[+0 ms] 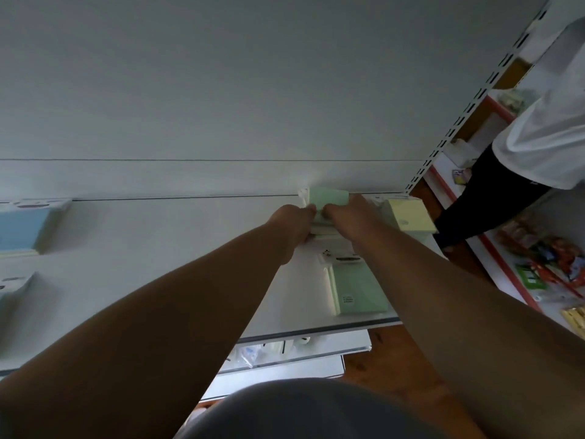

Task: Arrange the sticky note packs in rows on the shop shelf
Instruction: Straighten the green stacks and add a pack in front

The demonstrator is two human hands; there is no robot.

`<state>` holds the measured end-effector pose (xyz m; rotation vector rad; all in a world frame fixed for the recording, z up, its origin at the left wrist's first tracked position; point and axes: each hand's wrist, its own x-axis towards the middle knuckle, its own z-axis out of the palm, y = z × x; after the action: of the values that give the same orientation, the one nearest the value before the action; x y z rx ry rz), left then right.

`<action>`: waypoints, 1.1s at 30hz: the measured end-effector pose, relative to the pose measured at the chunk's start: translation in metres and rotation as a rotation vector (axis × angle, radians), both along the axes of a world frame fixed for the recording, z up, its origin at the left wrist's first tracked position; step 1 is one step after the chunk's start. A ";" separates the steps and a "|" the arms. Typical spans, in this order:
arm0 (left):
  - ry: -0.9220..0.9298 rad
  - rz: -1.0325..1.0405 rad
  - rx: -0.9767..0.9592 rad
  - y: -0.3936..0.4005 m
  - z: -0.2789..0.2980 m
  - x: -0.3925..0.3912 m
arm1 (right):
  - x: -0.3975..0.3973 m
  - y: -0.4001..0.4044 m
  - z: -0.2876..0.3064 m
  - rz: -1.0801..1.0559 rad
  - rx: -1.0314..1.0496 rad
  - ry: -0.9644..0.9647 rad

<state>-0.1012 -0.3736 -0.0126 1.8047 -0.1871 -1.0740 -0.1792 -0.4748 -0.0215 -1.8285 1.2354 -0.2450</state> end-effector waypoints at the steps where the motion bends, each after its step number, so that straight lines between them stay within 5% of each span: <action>1: -0.003 -0.029 -0.001 0.000 0.001 0.001 | 0.004 -0.003 -0.006 -0.044 0.025 0.001; 5: -0.059 -0.119 -0.028 0.009 0.008 0.008 | 0.011 0.016 0.006 -0.129 0.094 -0.036; 12: -0.042 0.080 0.035 0.076 -0.001 0.055 | 0.033 0.080 0.002 -0.006 0.310 -0.217; 15: -0.274 0.000 0.091 0.114 -0.002 0.068 | 0.052 0.121 0.000 0.039 0.284 -0.267; 23: -0.716 -0.023 -0.299 0.215 -0.028 0.088 | 0.079 0.206 -0.006 0.226 -0.018 -0.476; 33: -0.596 -0.151 -0.320 0.237 -0.046 0.101 | 0.091 0.237 -0.028 0.253 0.049 -0.536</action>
<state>0.0001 -0.1368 -0.0589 1.7845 -0.8157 -0.5348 -0.0884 -0.2375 -0.0498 -1.7031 0.6282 -0.5164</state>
